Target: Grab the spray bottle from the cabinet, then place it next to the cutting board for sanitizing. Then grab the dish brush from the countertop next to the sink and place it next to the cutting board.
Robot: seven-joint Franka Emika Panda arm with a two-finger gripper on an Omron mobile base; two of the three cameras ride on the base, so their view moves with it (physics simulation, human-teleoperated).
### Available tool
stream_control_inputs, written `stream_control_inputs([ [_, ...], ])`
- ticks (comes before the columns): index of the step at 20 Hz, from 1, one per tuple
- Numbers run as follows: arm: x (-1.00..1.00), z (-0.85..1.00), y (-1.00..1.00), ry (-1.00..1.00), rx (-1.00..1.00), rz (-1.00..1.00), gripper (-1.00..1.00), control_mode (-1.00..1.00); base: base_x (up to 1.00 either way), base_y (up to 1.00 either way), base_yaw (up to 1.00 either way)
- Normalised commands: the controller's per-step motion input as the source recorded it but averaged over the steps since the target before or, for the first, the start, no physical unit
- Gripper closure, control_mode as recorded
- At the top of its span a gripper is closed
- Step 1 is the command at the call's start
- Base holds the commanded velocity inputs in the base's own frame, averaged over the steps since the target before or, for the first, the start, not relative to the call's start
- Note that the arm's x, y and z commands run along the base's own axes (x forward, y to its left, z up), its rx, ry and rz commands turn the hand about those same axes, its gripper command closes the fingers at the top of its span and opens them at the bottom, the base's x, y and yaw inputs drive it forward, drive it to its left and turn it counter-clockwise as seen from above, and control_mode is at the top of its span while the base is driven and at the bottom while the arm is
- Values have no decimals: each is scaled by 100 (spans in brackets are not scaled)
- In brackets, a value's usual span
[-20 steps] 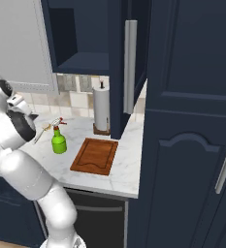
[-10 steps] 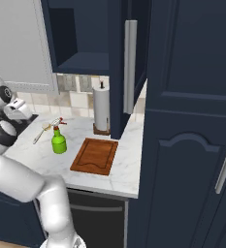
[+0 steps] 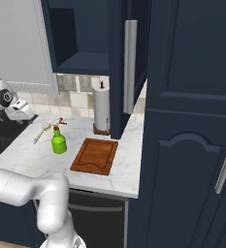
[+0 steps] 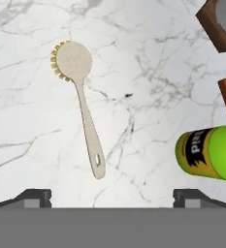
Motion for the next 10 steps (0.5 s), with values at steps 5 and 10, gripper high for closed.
stream_control_inputs([
  [5, 32, -9, 1, 6, 1, 3, -100, -100, 0, 0, 0],
  [10, 14, -36, 0, 6, 0, 0, -100, -100, 0, 0, 0],
])
